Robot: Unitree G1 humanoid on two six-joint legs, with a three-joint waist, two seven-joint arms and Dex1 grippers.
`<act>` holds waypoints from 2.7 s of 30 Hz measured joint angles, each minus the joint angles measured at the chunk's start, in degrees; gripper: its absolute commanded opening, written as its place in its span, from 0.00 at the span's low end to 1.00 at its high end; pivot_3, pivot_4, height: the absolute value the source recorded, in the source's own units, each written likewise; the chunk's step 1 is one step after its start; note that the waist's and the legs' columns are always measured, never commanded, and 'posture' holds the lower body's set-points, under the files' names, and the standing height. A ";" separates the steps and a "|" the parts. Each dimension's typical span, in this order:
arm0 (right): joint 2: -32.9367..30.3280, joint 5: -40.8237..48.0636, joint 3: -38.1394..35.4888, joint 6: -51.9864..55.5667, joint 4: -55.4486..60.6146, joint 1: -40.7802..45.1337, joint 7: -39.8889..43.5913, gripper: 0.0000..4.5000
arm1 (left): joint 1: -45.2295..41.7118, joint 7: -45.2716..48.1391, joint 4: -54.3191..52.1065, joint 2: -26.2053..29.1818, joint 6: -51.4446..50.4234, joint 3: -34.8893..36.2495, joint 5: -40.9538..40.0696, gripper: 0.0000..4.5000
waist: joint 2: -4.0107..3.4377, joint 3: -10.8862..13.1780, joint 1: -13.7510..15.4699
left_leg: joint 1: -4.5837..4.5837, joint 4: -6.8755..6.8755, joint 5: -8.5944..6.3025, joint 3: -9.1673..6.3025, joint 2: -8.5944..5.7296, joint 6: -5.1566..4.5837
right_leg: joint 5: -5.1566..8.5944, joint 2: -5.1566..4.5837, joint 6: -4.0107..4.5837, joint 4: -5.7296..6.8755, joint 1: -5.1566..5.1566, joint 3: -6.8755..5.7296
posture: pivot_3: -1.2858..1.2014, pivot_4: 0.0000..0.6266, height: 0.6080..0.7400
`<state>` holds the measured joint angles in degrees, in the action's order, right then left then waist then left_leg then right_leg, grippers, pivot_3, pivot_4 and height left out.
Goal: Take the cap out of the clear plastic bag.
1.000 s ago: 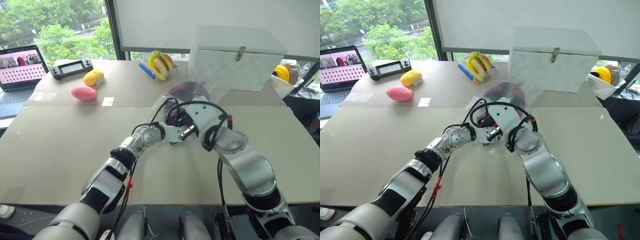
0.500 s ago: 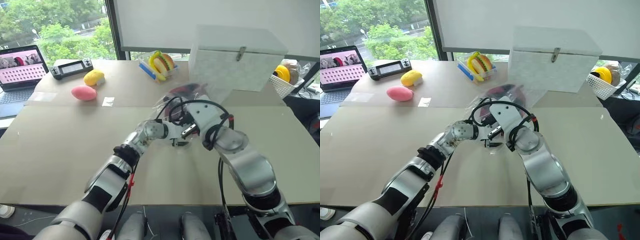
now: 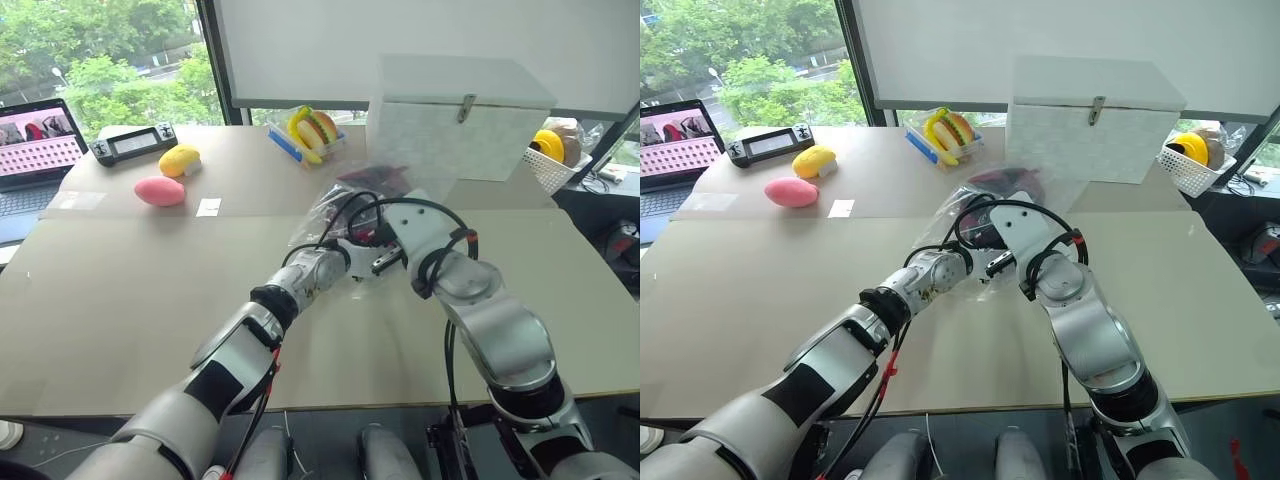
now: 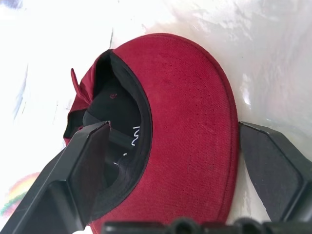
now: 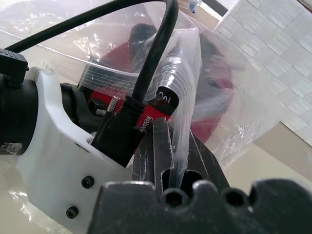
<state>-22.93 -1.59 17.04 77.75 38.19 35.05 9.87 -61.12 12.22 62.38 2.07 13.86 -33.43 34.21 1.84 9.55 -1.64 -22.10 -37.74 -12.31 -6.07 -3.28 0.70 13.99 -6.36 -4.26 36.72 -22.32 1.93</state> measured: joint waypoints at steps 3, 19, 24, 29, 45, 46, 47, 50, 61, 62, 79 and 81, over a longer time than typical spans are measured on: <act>0.02 0.09 0.01 0.04 0.00 -0.06 0.02 0.00 | 0.21 1.07 0.51 0.01 0.00 0.01 -0.07 0.64 | 0.00 0.00 -0.36 | -0.03 0.01 0.00 0.00 0.00 0.00 | 0.00 0.00 0.00 -0.01 -0.03 0.00 | 0.52 0.24 1.00; 0.45 0.27 -0.11 0.02 1.32 0.26 0.07 0.00 | 0.16 -0.08 0.88 0.23 -0.06 0.04 0.04 0.00 | -0.05 -0.03 -0.54 | 0.00 0.07 -0.01 -0.04 0.00 0.01 | 0.01 -0.03 -0.02 -0.05 0.01 -0.01 | 0.52 0.24 1.00; 0.47 0.58 0.09 0.02 1.60 0.18 0.11 0.00 | 1.61 -1.92 -0.86 1.11 0.72 0.99 -0.10 0.00 | -0.05 -0.03 -0.60 | -0.01 0.08 -0.01 -0.07 0.03 0.01 | 0.01 -0.03 -0.02 -0.06 -0.02 -0.01 | 0.52 0.24 1.00; 1.10 0.73 0.39 0.00 2.01 0.05 0.12 0.00 | 8.41 -1.54 -11.19 9.01 8.30 3.00 -2.19 0.00 | -0.05 -0.02 -1.27 | -0.18 0.60 0.06 0.00 0.09 0.11 | -0.02 -0.01 0.01 0.05 -0.79 0.40 | 0.52 0.24 1.00; 2.07 0.85 0.66 -1.14 1.88 -1.46 0.16 0.00 | 19.60 14.29 -27.76 27.92 25.92 7.77 -11.08 0.00 | -0.09 0.00 -0.70 | -1.18 0.85 0.06 0.13 -0.03 0.16 | -0.44 -0.10 0.75 0.05 -2.00 0.40 | 0.52 0.24 1.00; 1.87 0.86 0.66 -1.26 1.72 -1.66 0.21 0.00 | 21.29 16.11 -30.81 28.64 26.92 7.76 -12.37 0.00 | -0.10 0.00 -0.72 | -1.19 0.85 0.05 0.14 -0.03 0.16 | -0.44 -0.12 0.76 0.05 -2.01 0.40 | 0.52 0.24 1.00; 1.72 0.85 0.62 -1.35 1.66 -1.78 0.21 0.00 | 22.53 17.44 -33.30 29.29 28.11 7.60 -13.39 0.00 | -0.11 0.01 -0.76 | -1.20 0.85 0.05 0.14 -0.02 0.16 | -0.45 -0.13 0.76 0.03 -2.03 0.41 | 0.52 0.24 1.00; 1.50 0.86 0.62 -2.34 1.06 -1.85 0.32 0.00 | 25.50 20.11 -38.54 30.72 29.89 7.73 -16.29 0.00 | -0.12 0.02 -0.76 | -1.15 0.85 0.05 0.15 -0.02 0.15 | -0.44 -0.12 0.76 0.04 -1.99 0.41 | 0.52 0.24 1.00; 1.70 0.87 0.70 -2.92 0.68 -2.78 0.70 0.00 | 24.59 31.02 -41.18 36.74 28.18 13.02 -27.30 0.00 | -0.12 0.02 -0.89 | -1.11 0.78 0.07 0.28 0.00 0.14 | -0.46 -0.07 0.79 0.07 -1.93 0.37 | 0.52 0.24 1.00; 1.71 0.88 0.70 -3.21 0.66 -2.78 0.91 0.00 | 23.51 32.08 -40.15 37.50 28.28 13.56 -27.80 0.00 | -0.12 0.02 -0.88 | -1.12 0.77 0.07 0.32 0.00 0.14 | -0.46 -0.07 0.79 0.07 -1.93 0.36 | 0.52 0.24 1.00; 1.68 1.84 1.30 -6.18 -1.76 -2.72 3.65 0.00 | 20.42 76.62 -41.14 48.37 13.73 17.21 -56.92 0.00 | -0.14 0.03 -1.65 | -1.12 0.72 0.07 0.35 0.04 0.13 | -0.46 -0.03 0.80 0.10 -1.87 0.33 | 0.52 0.24 1.00; 1.65 1.84 1.44 -6.24 -1.80 -2.73 3.73 0.00 | 17.68 78.91 -41.30 49.54 7.07 17.12 -57.93 0.00 | -0.11 0.05 -1.79 | -1.16 0.70 0.07 0.36 0.06 0.13 | -0.46 0.02 0.79 0.12 -1.90 0.33 | 0.52 0.24 1.00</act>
<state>-21.28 0.25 18.48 71.51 36.39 32.33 13.59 -43.44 91.13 21.08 51.61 20.93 -16.31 -23.72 1.73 9.59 -3.42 -23.26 -37.04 -12.24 -5.71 -3.22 0.83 13.54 -6.33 -3.46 36.84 -24.22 2.26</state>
